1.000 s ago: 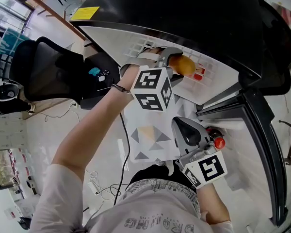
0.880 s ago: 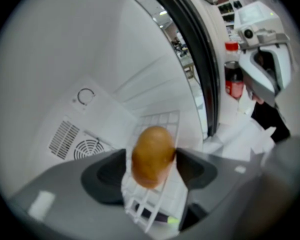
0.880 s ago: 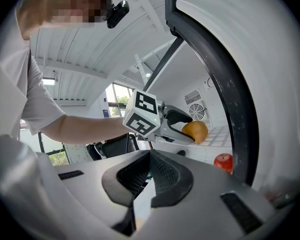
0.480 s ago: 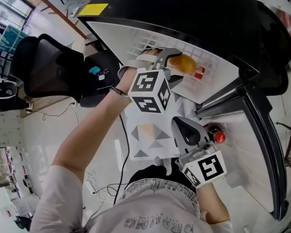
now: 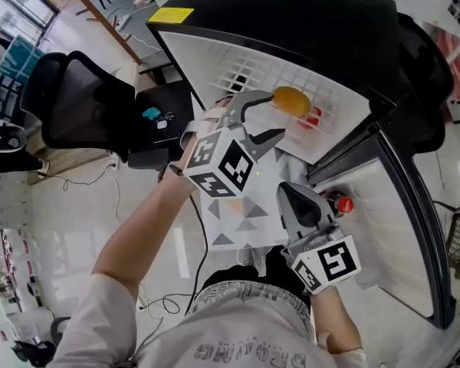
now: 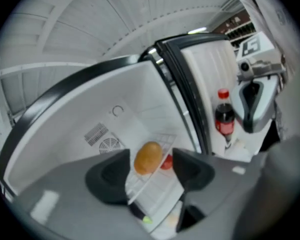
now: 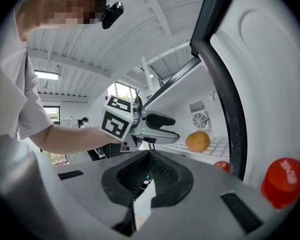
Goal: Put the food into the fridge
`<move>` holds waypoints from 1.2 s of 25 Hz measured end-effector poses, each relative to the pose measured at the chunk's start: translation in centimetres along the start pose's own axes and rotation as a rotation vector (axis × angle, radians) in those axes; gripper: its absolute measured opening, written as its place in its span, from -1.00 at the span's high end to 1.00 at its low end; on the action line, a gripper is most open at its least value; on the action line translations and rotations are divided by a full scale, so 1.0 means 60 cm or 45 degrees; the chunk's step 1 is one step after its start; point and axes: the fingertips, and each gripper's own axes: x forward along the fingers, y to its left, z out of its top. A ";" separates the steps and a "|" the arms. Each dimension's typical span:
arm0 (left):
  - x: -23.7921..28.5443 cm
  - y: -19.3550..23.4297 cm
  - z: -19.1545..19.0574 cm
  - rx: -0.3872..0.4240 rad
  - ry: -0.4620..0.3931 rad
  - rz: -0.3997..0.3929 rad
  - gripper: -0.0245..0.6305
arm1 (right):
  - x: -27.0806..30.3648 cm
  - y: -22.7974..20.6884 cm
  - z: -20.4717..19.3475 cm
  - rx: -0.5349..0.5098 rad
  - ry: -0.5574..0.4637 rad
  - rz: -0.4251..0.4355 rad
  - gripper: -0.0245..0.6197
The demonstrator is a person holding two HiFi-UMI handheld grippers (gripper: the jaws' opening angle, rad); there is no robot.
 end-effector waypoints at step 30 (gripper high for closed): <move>-0.221 -0.093 0.045 -0.552 -0.290 0.194 0.81 | -0.077 0.048 0.066 -0.112 -0.069 -0.083 0.92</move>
